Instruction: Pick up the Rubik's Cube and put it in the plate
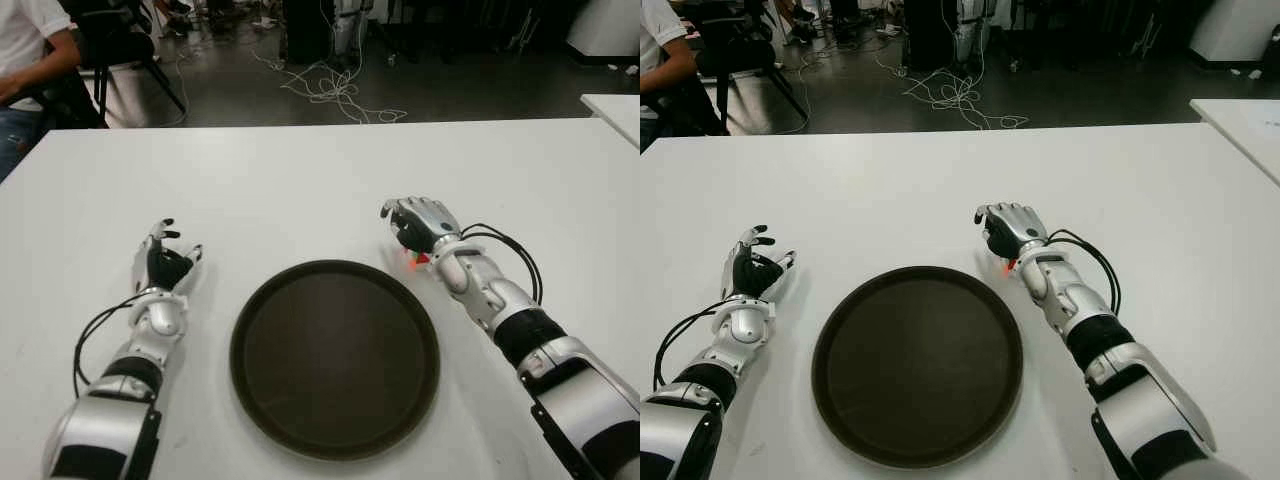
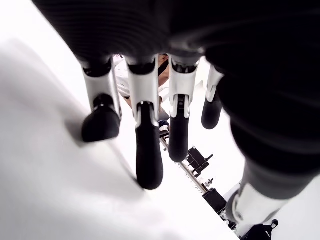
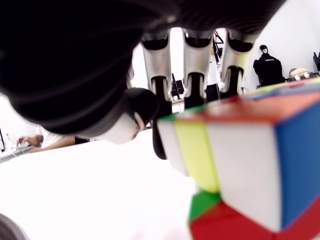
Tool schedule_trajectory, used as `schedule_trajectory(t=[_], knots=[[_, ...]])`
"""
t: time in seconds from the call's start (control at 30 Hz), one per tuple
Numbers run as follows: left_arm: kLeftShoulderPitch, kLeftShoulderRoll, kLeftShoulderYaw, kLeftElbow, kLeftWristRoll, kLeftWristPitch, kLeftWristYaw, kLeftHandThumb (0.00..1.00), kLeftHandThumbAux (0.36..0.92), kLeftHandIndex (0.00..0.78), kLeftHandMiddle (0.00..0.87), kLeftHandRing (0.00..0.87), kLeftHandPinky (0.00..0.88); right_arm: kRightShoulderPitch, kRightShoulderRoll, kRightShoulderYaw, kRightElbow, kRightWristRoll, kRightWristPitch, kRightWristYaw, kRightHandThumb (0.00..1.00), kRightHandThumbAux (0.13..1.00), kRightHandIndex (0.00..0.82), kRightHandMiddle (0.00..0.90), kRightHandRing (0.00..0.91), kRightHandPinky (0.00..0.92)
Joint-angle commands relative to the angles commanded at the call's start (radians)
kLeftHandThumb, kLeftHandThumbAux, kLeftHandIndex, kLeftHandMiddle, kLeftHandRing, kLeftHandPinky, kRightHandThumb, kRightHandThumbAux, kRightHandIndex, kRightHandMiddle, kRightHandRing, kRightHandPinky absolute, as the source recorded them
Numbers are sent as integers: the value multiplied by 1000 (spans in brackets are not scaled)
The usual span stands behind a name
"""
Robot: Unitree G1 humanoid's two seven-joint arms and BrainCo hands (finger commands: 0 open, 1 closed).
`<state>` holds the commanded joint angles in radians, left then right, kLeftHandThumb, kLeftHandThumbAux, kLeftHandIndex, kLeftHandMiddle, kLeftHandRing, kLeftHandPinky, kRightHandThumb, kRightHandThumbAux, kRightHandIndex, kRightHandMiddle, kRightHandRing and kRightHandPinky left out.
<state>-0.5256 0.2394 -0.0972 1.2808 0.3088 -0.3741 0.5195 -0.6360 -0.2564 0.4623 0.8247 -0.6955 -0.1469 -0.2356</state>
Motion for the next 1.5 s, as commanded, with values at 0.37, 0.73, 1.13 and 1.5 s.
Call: schedule_trajectory(t=[0.37,0.73,1.13,1.5], knots=[[3,1,1,-4,-6,-13,-9,197,731,185,309,341,350,0,-9,2,-12,-27,9,-89,541,681,187,161,173,178],[1,0,1,-3,-6,-3,-11,210,739,172,284,321,344,6,-22,5,-41,-33,27,-100,413,653,63,112,83,28],[4,-1,8,-3,-11,-18,-14,224,741,172,381,426,422,23,-45,1,-94,-52,51,-120,416,635,71,124,81,4],[2,0,5,-1,-4,-10,-6,247,743,172,297,340,362,78,-98,-14,-203,-63,88,-103,372,639,57,110,77,3]])
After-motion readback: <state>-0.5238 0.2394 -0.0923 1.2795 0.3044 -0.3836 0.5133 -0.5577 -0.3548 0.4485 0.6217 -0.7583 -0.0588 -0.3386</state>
